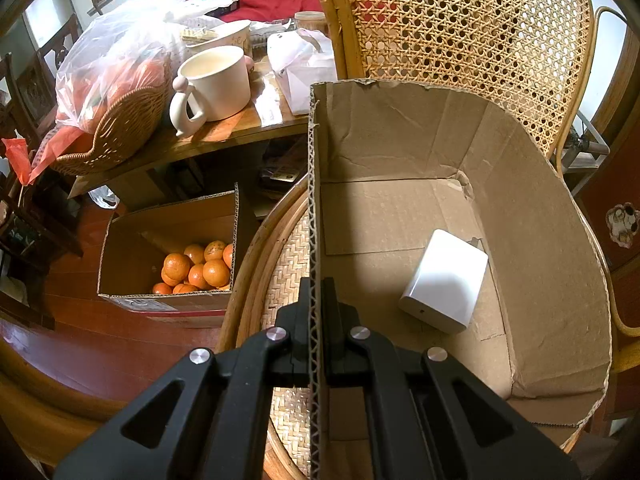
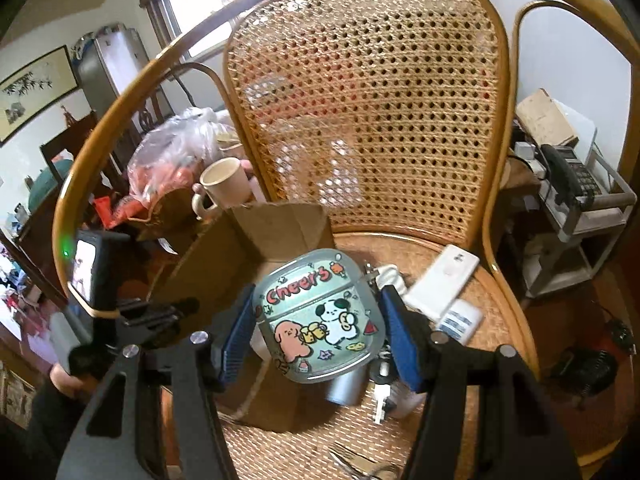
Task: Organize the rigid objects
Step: 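Carry the earbud case into the cardboard box and open the right tool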
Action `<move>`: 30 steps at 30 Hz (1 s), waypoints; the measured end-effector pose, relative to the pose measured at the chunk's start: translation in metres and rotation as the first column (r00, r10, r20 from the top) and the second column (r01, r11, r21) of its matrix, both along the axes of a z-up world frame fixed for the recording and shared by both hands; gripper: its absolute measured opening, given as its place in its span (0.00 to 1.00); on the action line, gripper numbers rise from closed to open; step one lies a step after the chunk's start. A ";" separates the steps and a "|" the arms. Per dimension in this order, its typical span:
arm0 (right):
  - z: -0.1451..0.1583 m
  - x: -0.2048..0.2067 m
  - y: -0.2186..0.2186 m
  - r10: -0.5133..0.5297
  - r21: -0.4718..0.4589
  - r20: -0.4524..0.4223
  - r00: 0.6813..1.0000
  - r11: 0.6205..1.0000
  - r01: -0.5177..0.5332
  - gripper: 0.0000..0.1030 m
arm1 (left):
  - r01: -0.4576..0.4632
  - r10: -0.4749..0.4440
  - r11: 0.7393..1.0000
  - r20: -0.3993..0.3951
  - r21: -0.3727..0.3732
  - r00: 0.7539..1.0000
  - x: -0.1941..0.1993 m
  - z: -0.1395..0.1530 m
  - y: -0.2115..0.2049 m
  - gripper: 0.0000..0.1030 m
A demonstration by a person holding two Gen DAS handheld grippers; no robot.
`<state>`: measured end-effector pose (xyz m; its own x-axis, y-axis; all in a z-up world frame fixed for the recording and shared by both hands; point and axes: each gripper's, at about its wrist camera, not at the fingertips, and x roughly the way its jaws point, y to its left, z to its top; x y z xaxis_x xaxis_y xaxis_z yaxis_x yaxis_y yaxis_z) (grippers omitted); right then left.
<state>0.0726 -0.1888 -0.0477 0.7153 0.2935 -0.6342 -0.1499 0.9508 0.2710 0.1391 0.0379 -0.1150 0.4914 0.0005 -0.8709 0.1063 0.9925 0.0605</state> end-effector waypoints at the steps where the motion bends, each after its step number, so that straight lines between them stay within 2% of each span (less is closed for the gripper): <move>1: 0.001 0.000 0.003 0.005 0.003 0.003 1.000 1.000 -0.005 0.64 | 0.000 0.000 1.000 0.000 0.000 1.000 0.000 0.000 0.000 0.03; 9: 0.001 0.006 0.030 0.066 0.067 0.008 0.998 0.996 -0.067 0.64 | -0.002 0.002 1.000 0.000 0.005 1.000 0.000 0.001 0.000 0.03; 30: -0.026 0.027 0.064 0.128 0.095 -0.082 0.988 0.988 -0.120 0.64 | -0.002 0.002 1.000 0.012 0.014 1.000 -0.007 0.003 0.001 0.03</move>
